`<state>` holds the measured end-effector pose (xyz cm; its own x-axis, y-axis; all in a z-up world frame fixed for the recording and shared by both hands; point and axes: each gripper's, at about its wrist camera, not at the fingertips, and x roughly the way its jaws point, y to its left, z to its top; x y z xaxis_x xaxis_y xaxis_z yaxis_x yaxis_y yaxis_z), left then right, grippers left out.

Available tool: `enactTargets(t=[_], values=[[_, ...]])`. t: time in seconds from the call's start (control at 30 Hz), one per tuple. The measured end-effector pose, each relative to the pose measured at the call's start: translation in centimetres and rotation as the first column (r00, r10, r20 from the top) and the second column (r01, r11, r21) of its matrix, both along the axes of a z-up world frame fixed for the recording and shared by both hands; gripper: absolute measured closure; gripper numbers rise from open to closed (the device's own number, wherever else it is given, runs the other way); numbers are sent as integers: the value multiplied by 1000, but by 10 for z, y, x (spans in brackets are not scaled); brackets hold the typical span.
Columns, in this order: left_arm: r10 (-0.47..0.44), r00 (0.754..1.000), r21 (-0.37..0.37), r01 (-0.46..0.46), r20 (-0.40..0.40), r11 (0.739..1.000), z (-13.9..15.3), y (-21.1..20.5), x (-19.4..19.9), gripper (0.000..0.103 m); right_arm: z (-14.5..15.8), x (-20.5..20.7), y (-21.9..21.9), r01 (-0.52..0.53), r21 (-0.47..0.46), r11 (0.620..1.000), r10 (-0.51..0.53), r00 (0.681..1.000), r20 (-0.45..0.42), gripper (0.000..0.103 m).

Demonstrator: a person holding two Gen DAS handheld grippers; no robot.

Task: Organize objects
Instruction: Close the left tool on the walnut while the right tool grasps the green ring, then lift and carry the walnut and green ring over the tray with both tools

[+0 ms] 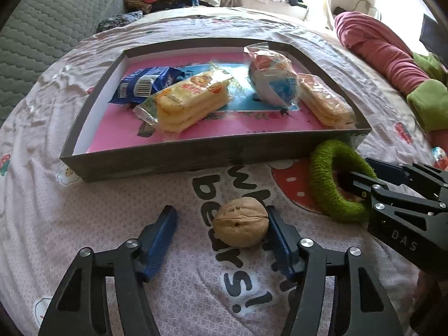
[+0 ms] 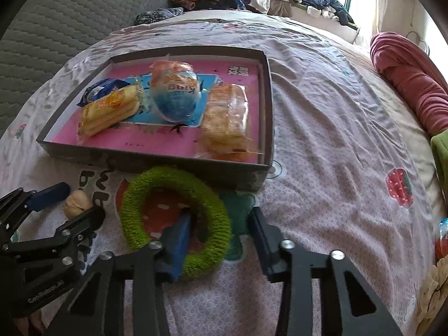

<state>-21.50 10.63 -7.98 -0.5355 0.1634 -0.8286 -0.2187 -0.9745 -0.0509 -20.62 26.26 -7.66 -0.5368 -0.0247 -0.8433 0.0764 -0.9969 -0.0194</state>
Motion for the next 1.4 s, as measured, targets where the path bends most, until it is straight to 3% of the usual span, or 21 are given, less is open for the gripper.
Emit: enactTargets(t=[0.23, 0.4, 0.83, 1.17, 1.4], values=[[-26, 1000, 36, 26, 4, 999, 3, 0, 4, 66, 3, 4, 1, -10, -22, 1000, 10, 1000, -6, 78], [-36, 999, 61, 36, 10, 998, 4, -4, 8, 66, 5, 5, 1, -23, -44, 999, 22, 1000, -21, 87], [-14, 1000, 62, 15, -12, 998, 23, -15, 21, 66, 30, 28, 2, -40, -78, 996, 35, 997, -67, 88], [16, 998, 41, -14, -58, 999, 59, -28, 33, 66, 64, 41, -11, -56, -78, 995, 47, 993, -110, 88], [30, 994, 21, -27, -108, 999, 95, -36, 38, 66, 105, 44, -22, -73, -72, 995, 60, 983, -173, 88]])
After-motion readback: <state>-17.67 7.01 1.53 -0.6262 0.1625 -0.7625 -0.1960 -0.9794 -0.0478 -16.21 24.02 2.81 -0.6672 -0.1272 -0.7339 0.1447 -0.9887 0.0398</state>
